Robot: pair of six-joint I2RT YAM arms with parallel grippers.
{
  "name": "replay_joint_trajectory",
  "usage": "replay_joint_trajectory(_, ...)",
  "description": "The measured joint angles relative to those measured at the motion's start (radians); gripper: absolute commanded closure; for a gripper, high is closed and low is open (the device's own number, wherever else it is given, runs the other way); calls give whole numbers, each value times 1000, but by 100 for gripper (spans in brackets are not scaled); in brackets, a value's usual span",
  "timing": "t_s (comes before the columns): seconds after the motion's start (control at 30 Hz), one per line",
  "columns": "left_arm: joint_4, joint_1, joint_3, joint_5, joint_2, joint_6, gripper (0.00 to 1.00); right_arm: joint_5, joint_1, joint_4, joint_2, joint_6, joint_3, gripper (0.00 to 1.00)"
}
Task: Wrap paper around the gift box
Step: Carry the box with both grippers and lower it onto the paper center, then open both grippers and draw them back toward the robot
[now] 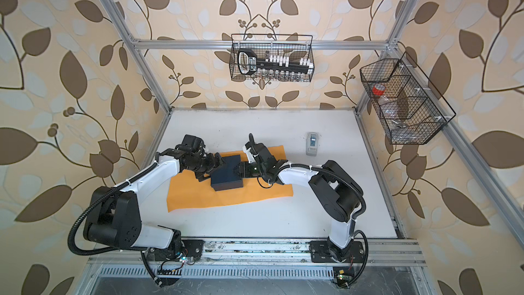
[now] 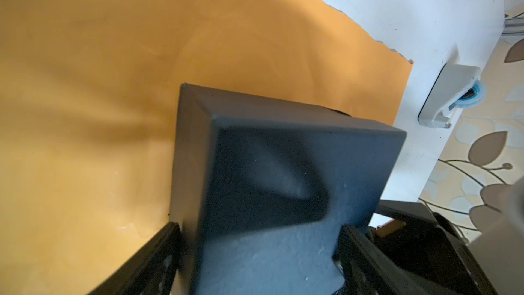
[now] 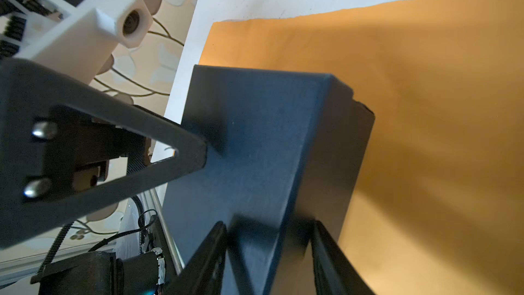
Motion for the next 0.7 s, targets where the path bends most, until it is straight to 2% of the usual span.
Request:
replay_joint_trajectory(0.3, 24, 0, -21, 0, 17, 0, 11, 0, 1, 8, 0, 4, -1, 49)
replay_joint_trajectory(0.43, 26, -1, -26, 0, 17, 0, 7, 0, 6, 19, 0, 4, -1, 40)
replay_joint_trajectory(0.7, 32, -1, -23, -2, 41, 1, 5, 10, 11, 24, 0, -5, -8, 23)
